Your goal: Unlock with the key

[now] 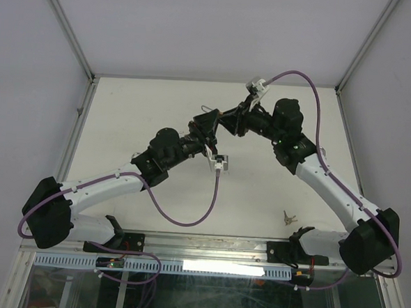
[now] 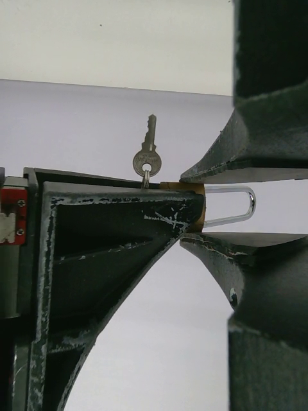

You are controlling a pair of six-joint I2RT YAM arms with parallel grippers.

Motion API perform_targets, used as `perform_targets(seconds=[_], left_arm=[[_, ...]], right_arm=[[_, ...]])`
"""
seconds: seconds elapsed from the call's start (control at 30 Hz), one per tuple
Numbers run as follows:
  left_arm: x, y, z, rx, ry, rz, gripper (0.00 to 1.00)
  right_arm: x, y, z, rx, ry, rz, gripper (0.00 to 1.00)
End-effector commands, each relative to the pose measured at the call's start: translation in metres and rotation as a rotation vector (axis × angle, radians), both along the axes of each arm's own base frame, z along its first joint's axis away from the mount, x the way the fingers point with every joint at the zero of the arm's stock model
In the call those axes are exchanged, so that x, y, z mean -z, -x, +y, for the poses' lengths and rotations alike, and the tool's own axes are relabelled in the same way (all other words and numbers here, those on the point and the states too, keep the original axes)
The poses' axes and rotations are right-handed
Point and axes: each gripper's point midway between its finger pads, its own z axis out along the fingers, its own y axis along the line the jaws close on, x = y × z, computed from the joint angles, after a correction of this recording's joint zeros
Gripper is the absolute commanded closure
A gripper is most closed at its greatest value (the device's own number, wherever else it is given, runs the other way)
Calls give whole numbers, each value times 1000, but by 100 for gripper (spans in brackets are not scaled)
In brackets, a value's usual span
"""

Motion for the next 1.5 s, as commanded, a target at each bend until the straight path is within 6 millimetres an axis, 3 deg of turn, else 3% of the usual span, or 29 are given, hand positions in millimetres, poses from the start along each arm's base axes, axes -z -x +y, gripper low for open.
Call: perform_targets(seconds=[0.0,0.13,0.27,0.3,0.33,0.37,0.43,0.57,0.67,0.73,0.83,1.0,1.2,1.27,1.47], left_arm=[[-32,15,-4,67,79,-60,100],[-32,17,-4,73,82,-60,100],[-29,17,-3,75,91,-32,99],[-26,17,-3,76,93,-10,73],[-21,17,-3,77,90,20,35],[-14,18,-3,83,75,54,8],[0,21,-3,98,35,122,1],[19,20,10,83,70,389,1],[18,19,27,154,179,740,1],[13,28,28,219,210,887,2],[6,49,20,340,192,927,5],[-4,51,11,383,223,978,12],[-1,60,-2,426,247,1166,28],[-8,59,-5,440,260,1194,35],[-7,70,-12,486,231,1297,74]], right_arm=[[-33,-4,7,-19,-65,-109,76],[-34,-3,7,-26,-67,-111,100],[-33,0,2,-26,-84,-66,100],[-32,-1,-1,-19,-94,-47,100],[-32,-1,-4,-19,-103,-31,100],[-31,-3,-7,-14,-111,-11,100],[-31,-3,-15,-10,-123,13,100],[-31,6,-29,-53,-124,37,100],[-28,18,-33,-112,-100,39,100],[-28,26,-33,-149,-94,40,100],[-32,38,-32,-207,-95,27,100],[-35,42,-33,-213,-103,35,100],[-38,47,-32,-239,-108,18,100],[-34,47,-32,-246,-100,25,100],[-33,50,-33,-247,-98,18,100]])
